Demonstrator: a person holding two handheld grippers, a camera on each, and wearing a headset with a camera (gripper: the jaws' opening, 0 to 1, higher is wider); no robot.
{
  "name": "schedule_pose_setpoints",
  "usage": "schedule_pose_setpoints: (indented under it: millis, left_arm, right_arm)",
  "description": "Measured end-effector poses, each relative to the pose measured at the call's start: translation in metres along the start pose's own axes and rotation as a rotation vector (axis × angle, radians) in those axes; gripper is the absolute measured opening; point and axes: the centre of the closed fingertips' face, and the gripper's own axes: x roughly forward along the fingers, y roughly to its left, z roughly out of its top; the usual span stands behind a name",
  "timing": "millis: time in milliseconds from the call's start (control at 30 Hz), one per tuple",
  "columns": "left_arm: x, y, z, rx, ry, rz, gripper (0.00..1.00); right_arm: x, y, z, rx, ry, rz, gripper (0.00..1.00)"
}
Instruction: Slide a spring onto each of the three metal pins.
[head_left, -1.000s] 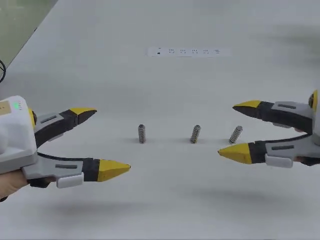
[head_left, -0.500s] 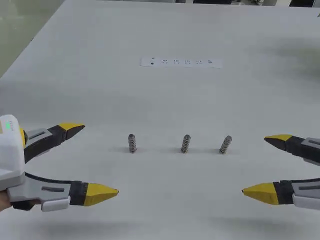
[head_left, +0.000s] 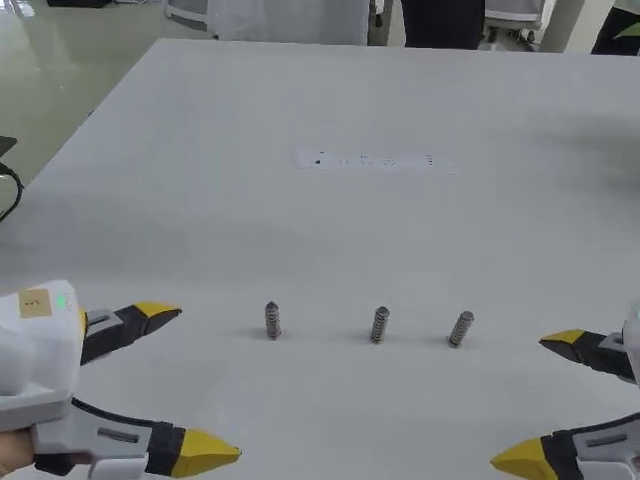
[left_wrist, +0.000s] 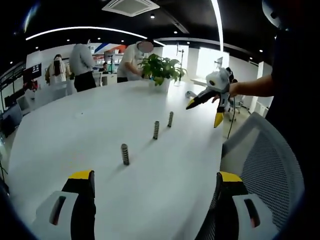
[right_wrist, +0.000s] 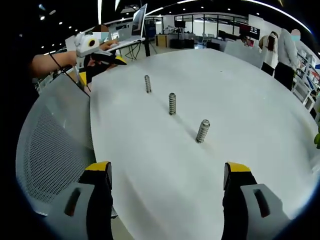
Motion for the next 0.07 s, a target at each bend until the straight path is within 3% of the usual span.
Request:
schedule_pose_setpoints:
  millis: [67]
  left_arm:
    - [-0.0028,0.0014,0.0058,-0.009,-0.022,0.005,0.98]
  right_arm:
    - [-0.0009,-0.0025,0.0017,0.013,-0.023,0.0,0.93]
